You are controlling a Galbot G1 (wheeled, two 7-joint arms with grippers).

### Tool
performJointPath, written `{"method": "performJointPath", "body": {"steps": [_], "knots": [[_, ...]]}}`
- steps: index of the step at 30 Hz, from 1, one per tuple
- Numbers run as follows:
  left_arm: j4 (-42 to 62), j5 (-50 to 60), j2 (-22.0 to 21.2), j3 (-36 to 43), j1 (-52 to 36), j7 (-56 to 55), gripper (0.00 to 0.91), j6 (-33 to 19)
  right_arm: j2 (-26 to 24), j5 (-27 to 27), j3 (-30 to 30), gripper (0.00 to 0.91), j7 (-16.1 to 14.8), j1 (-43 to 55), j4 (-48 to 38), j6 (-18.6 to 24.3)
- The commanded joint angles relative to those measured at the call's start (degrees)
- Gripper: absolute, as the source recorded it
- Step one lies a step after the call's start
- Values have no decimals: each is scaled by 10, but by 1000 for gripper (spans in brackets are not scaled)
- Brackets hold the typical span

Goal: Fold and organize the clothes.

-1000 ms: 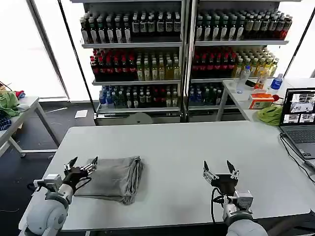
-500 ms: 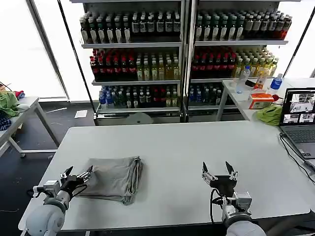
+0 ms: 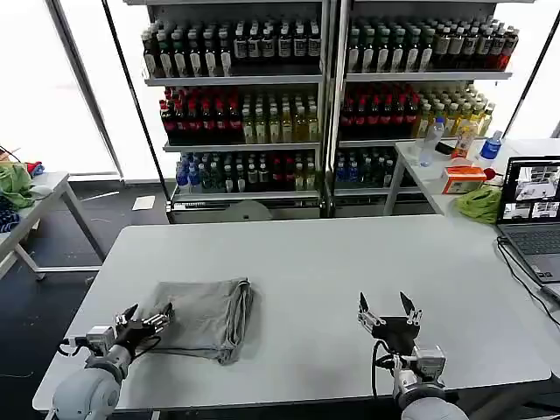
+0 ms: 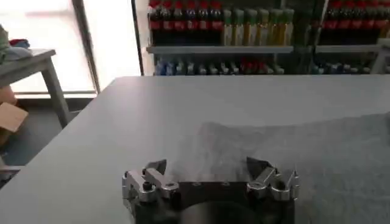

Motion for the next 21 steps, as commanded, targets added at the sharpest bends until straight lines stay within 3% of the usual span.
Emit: {"method": "performJointPath", "body": {"steps": [1,2,4,21], "knots": [[17,-3,-1,0,1,6,544,1,0,0,-1,907,0,0,-1,0],[18,-4,-2,0,3,6,312,0,0,0,-1,907,0,1,-1,1],[16,-6,-3,0,5,8,30,-1,0,0,-1,907,0,1,-2,1],[14,-10,-17,4,13,22,0,1,-6,3,19,907,1,-13,12,4]]}}
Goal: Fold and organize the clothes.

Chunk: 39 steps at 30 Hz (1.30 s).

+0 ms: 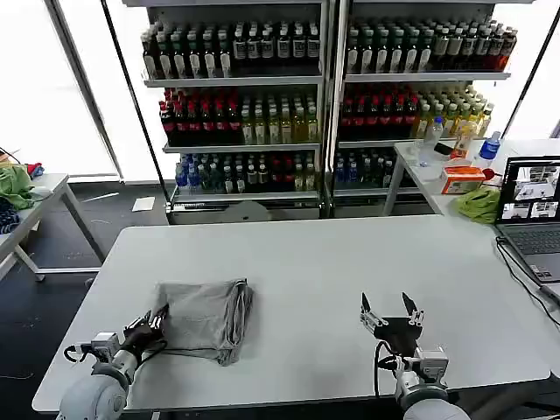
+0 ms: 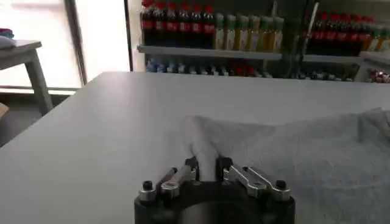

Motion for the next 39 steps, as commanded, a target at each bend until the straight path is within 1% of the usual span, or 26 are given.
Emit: {"method": "performJointPath", "body": {"steps": [1,6,9,12,13,15,16,18,21,24,26,27,30,34,35,38,39], "knots": [[4,-7,1,-5,3,-1,0,4,-1,1,10,907,0,-4,6,0],[-1,-30,18,-41,6,-2,0,1,-1,1,10,907,0,-2,7,-1],[-5,-54,53,-84,11,0,0,2,-3,3,9,907,0,4,6,-2],[1,-78,100,-151,18,5,0,2,-3,5,6,907,1,13,1,-3],[3,-79,108,-160,19,6,0,1,-3,6,6,907,1,14,0,-3],[17,-83,145,-201,22,13,0,-1,-3,7,2,907,1,18,-3,-3],[22,-87,154,-210,23,14,0,-1,-3,7,1,907,1,20,-4,-3],[36,-89,191,-238,22,17,0,-2,-2,8,-2,907,0,24,-8,-2],[43,-102,225,-263,16,16,0,1,-1,7,-3,907,1,29,-11,-1],[33,-103,238,-270,10,13,0,5,-1,8,-3,907,0,31,-12,-1],[20,-99,235,-269,9,11,0,6,-1,8,-3,907,0,31,-12,-1],[6,-92,227,-264,9,11,0,5,-1,8,-3,907,0,30,-14,-1],[-31,-75,196,-239,13,6,0,3,2,6,-2,907,1,31,-21,-1],[-86,-48,148,-185,21,-7,0,3,8,6,3,907,1,26,-14,-2],[-107,-40,134,-159,22,-12,0,5,8,5,4,907,1,23,-12,-2],[-155,-12,108,-94,17,-27,0,8,11,3,11,907,1,18,-13,-2],[-170,-7,103,-47,14,-31,0,9,13,2,14,907,1,17,-14,-3]]}}
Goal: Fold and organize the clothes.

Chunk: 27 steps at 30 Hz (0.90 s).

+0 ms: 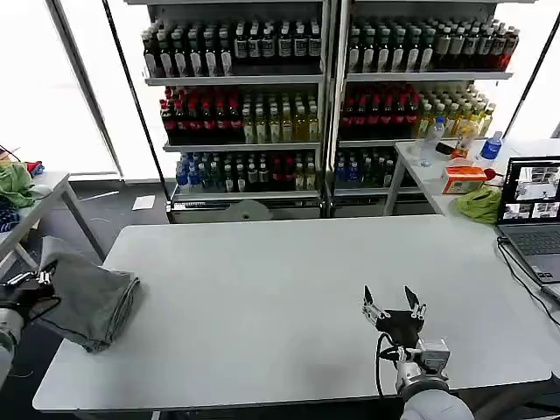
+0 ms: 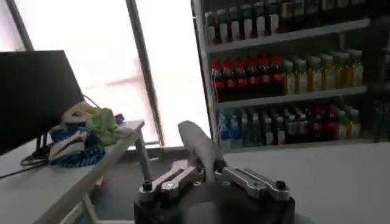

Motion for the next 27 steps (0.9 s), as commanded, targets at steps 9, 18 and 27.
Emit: {"method": "performJointPath", "body": {"steps": [9,18,27], "knots": [[-174,90,-117,420,-90,-103,0,24,28,-23,34,907,-2,-26,6,-7],[-42,91,-201,548,-223,-107,0,36,79,-48,53,907,-4,-51,7,-9],[15,88,-249,563,-261,-108,0,34,79,-47,63,907,-7,-47,-4,-10]]}}
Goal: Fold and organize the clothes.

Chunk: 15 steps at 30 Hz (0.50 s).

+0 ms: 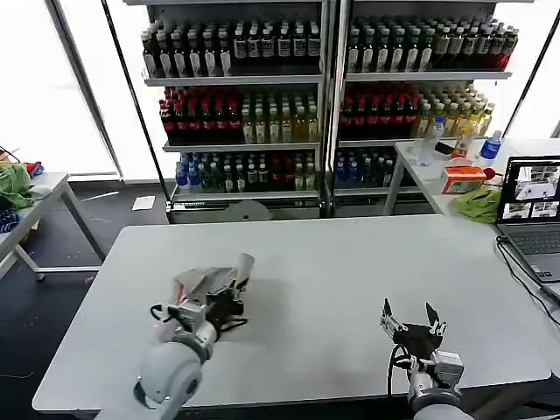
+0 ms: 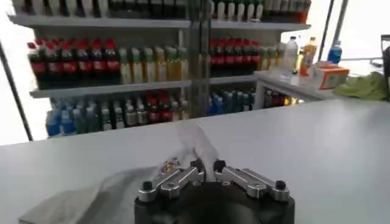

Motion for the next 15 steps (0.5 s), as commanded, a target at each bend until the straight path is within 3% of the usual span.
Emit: {"method": "performJointPath", "body": {"steps": [1,8,9,10,15], "knots": [[67,6,-76,102,-80,-15,0,4,17,-7,6,907,-1,-1,-6,-2],[111,5,-112,103,-103,-19,20,-9,5,-4,0,907,-1,13,-17,-6],[118,9,-118,102,-104,-19,564,-12,2,-3,2,907,-1,13,-18,-7],[121,12,-121,101,-104,-19,907,-15,0,-1,3,907,-1,13,-19,-7],[140,-13,-133,91,-106,-3,907,-49,-12,8,7,907,-1,15,-23,-10]]}}
